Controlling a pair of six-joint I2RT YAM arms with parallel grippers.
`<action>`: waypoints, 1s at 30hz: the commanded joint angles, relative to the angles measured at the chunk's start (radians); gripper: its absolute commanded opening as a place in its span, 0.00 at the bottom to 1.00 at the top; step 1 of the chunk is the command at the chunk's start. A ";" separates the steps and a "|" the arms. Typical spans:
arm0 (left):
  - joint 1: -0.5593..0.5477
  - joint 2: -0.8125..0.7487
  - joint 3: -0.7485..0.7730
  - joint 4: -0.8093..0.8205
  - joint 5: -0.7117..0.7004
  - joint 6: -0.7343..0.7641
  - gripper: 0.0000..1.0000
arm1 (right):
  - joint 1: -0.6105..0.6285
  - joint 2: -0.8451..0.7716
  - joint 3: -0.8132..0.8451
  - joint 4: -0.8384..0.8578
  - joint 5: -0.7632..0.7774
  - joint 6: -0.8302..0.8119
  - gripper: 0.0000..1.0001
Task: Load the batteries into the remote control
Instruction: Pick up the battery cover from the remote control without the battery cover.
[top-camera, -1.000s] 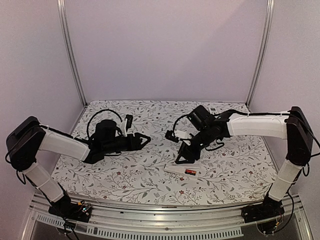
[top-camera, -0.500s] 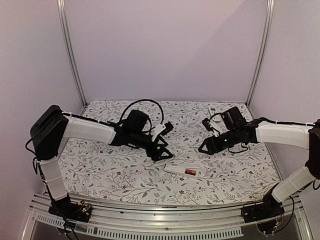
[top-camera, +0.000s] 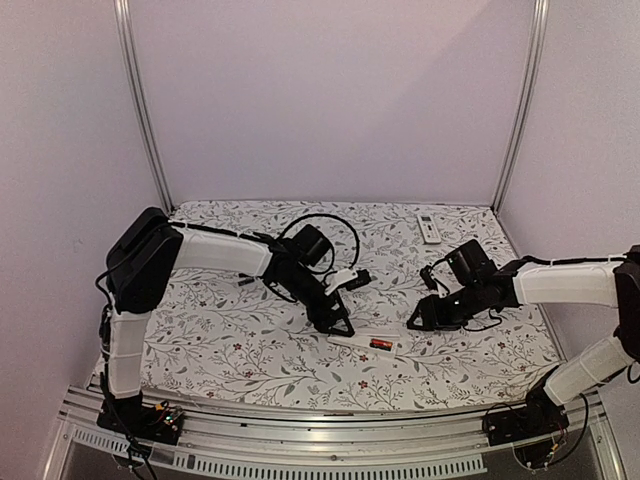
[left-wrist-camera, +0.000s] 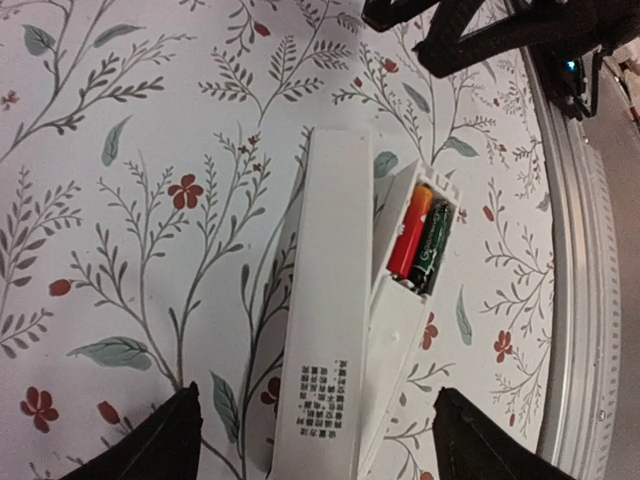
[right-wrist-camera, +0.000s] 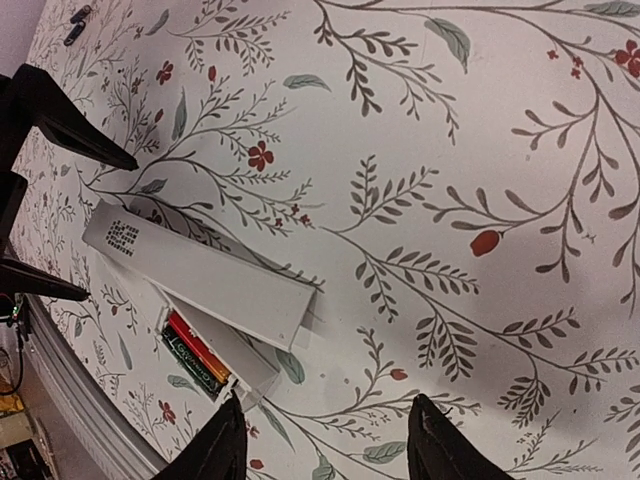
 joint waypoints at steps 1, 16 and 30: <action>-0.026 0.042 0.034 -0.108 0.030 0.012 0.78 | 0.004 -0.024 -0.047 0.043 -0.062 0.097 0.53; -0.032 0.074 0.058 -0.126 -0.003 -0.001 0.52 | 0.063 -0.045 -0.116 0.091 -0.121 0.220 0.51; -0.038 0.058 0.035 -0.108 0.030 0.010 0.27 | 0.081 0.009 -0.174 0.259 -0.192 0.325 0.46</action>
